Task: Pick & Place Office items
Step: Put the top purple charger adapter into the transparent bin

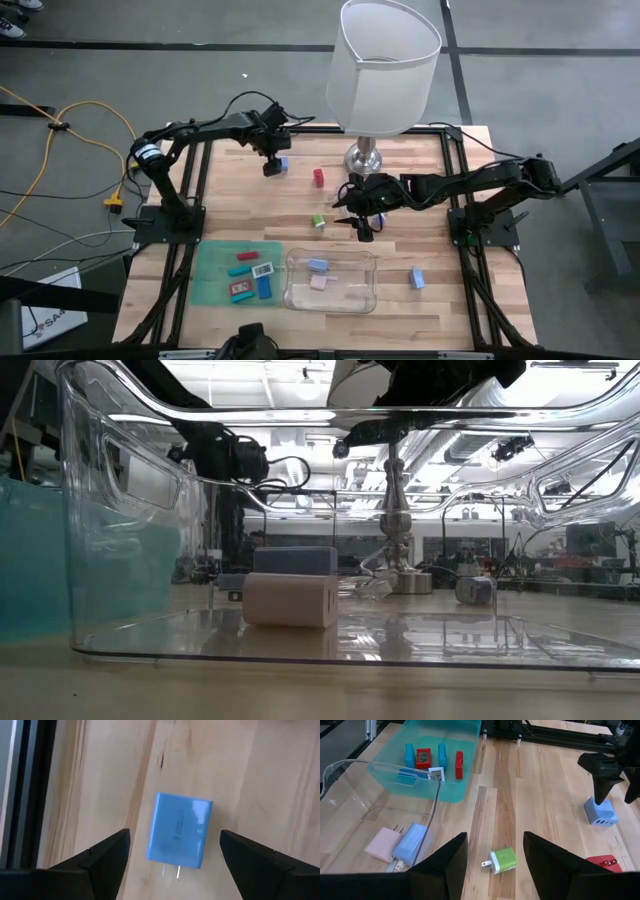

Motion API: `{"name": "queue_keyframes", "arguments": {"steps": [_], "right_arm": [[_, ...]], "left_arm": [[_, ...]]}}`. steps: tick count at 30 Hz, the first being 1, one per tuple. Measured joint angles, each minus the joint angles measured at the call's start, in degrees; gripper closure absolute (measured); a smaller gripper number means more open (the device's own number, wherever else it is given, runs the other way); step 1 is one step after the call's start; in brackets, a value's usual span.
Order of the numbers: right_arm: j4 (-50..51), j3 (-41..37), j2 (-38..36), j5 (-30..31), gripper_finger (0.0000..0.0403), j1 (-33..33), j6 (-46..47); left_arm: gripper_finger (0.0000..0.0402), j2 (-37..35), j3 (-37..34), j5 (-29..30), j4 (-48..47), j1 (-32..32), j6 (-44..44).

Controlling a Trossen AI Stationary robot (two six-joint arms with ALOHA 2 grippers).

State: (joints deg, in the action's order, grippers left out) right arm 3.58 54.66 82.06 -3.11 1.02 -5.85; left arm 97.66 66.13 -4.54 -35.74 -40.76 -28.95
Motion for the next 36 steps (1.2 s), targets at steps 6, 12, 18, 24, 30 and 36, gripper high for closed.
{"name": "queue_keyframes", "arguments": {"steps": [6,12,18,24,30,36], "right_arm": [[0.0,0.0,0.0,0.0,0.0223,0.0,0.0],[0.0,0.0,0.0,0.0,0.0223,0.0,0.0],[0.0,0.0,0.0,0.0,0.0223,0.0,0.0],[0.0,0.0,0.0,0.0,0.0223,0.0,0.0],[0.0,0.0,0.0,0.0,0.0223,0.0,0.0],[0.0,0.0,0.0,0.0,0.0223,0.0,0.0]], "left_arm": [[0.0101,1.4,0.0,0.6,0.3,0.9,-0.2],[0.0101,3.7,0.0,0.8,0.3,0.8,0.1],[0.0101,4.3,0.0,0.9,0.9,0.8,0.1],[0.0101,4.7,0.0,1.0,1.1,1.1,0.2],[0.0101,5.3,0.0,1.8,1.2,1.8,0.3],[0.0101,5.3,0.0,1.8,1.3,1.8,0.8]]}}
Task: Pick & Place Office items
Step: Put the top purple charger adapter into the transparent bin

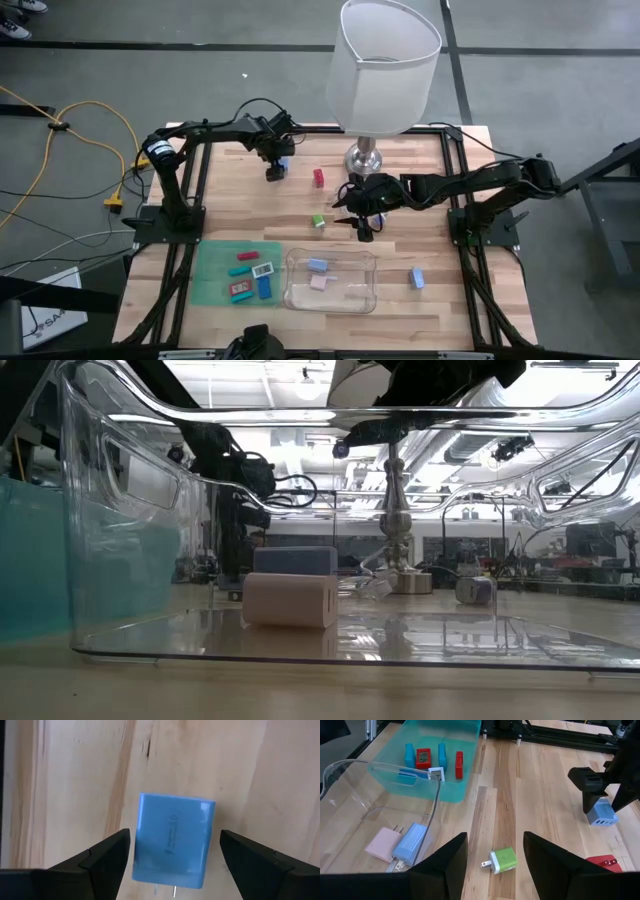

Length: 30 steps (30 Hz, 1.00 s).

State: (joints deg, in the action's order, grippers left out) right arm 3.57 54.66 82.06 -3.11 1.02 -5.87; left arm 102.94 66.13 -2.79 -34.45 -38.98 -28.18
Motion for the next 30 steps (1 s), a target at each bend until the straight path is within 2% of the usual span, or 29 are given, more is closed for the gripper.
{"name": "queue_keyframes", "arguments": {"steps": [6,19,30], "right_arm": [[0.0,0.0,0.0,0.0,0.0223,0.0,0.0],[0.0,0.0,0.0,0.0,0.0223,0.0,0.0],[0.0,0.0,0.0,0.0,0.0223,0.0,0.0]], "left_arm": [[0.0109,0.0,0.0,0.0,0.0,0.0,0.7],[0.0186,0.0,0.0,0.0,0.0,0.0,0.8],[0.0192,-0.1,0.0,0.1,0.0,0.0,0.7]]}}
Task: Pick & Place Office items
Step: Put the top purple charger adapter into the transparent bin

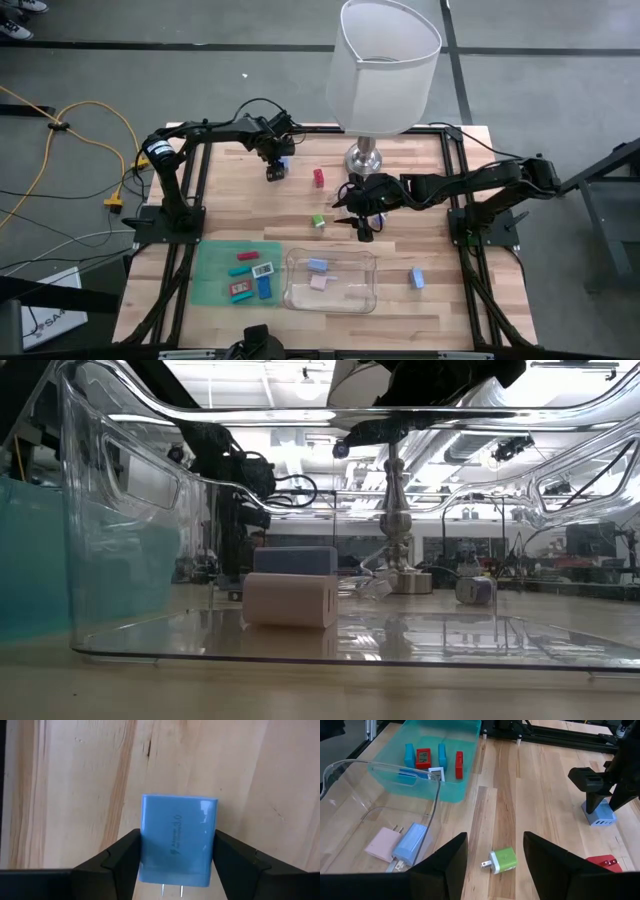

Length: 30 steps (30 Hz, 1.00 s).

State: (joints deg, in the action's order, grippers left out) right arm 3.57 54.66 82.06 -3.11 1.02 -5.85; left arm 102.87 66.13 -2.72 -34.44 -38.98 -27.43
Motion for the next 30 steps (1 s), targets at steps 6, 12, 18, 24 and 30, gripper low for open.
{"name": "queue_keyframes", "arguments": {"steps": [6,12,18,24,30], "right_arm": [[0.0,0.0,0.0,0.0,0.0223,0.0,0.0],[0.0,0.0,0.0,0.0,0.0223,0.0,0.0],[0.0,0.0,0.0,0.0,0.0223,0.0,0.0],[0.0,0.0,0.0,0.0,0.0223,0.0,0.0],[0.0,0.0,0.0,0.0,0.0223,0.0,0.0]], "left_arm": [[0.0194,-0.5,0.0,0.1,0.0,0.2,-0.2],[0.0194,-3.6,0.0,0.3,-0.2,0.1,-0.2],[0.0195,-9.6,0.1,1.4,-4.2,-0.4,1.6],[0.0195,-16.9,0.1,1.3,-12.0,2.6,6.1],[0.0195,-23.8,0.1,2.8,-16.1,12.7,12.6]]}}
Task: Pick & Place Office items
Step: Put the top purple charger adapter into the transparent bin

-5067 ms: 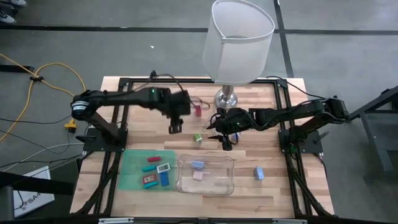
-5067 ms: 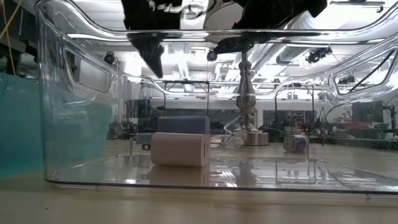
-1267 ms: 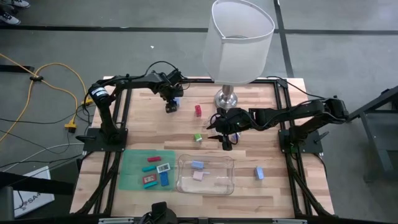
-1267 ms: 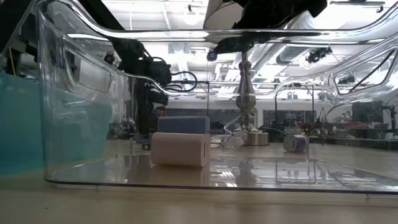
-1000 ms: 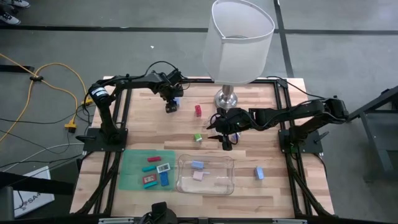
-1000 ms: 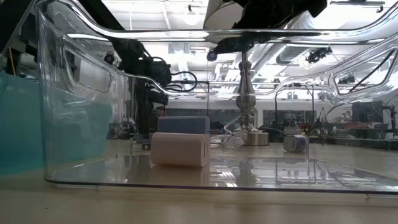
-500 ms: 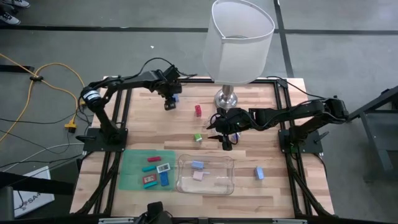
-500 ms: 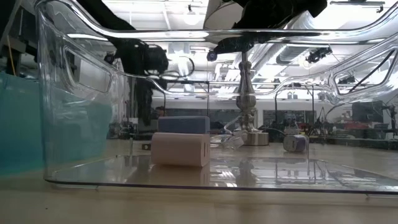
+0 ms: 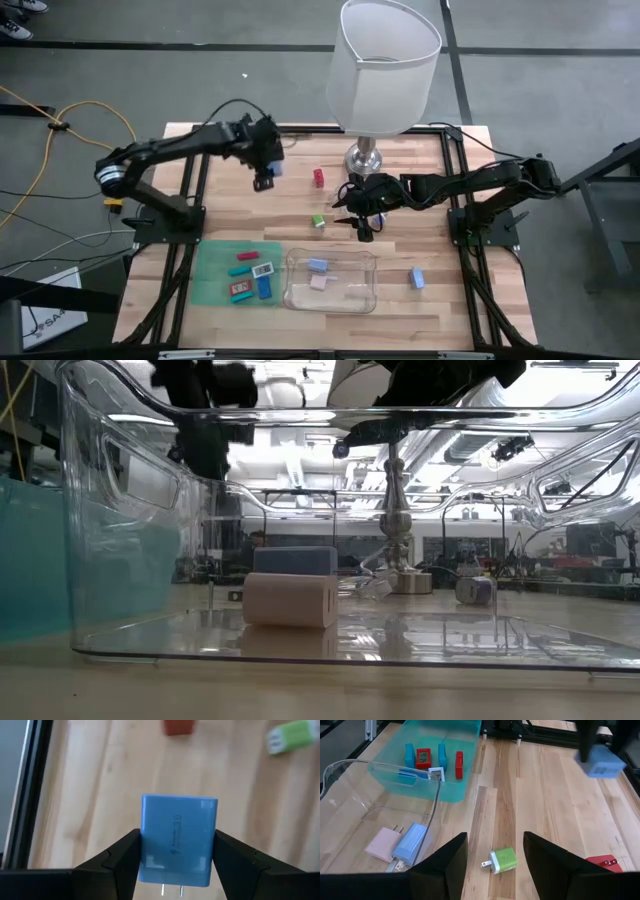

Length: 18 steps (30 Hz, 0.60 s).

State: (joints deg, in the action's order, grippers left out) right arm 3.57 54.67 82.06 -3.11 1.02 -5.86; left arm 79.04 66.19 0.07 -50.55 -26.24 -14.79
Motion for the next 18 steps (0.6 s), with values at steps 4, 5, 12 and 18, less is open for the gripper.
{"name": "queue_keyframes", "arguments": {"steps": [4,5,12,18], "right_arm": [[0.0,0.0,0.0,0.0,0.0223,0.0,0.0],[0.0,0.0,0.0,0.0,0.0223,0.0,0.0],[0.0,0.0,0.0,0.0,0.0223,0.0,0.0],[0.0,0.0,0.0,0.0,0.0223,0.0,0.0]], "left_arm": [[0.0195,-2.4,0.0,4.9,-1.9,10.1,6.0],[0.0195,-2.6,0.0,5.9,-2.0,12.8,7.8],[0.0195,-3.0,0.0,13.4,-1.9,31.1,19.4],[0.0195,-3.0,0.0,20.1,2.9,42.4,23.3]]}}
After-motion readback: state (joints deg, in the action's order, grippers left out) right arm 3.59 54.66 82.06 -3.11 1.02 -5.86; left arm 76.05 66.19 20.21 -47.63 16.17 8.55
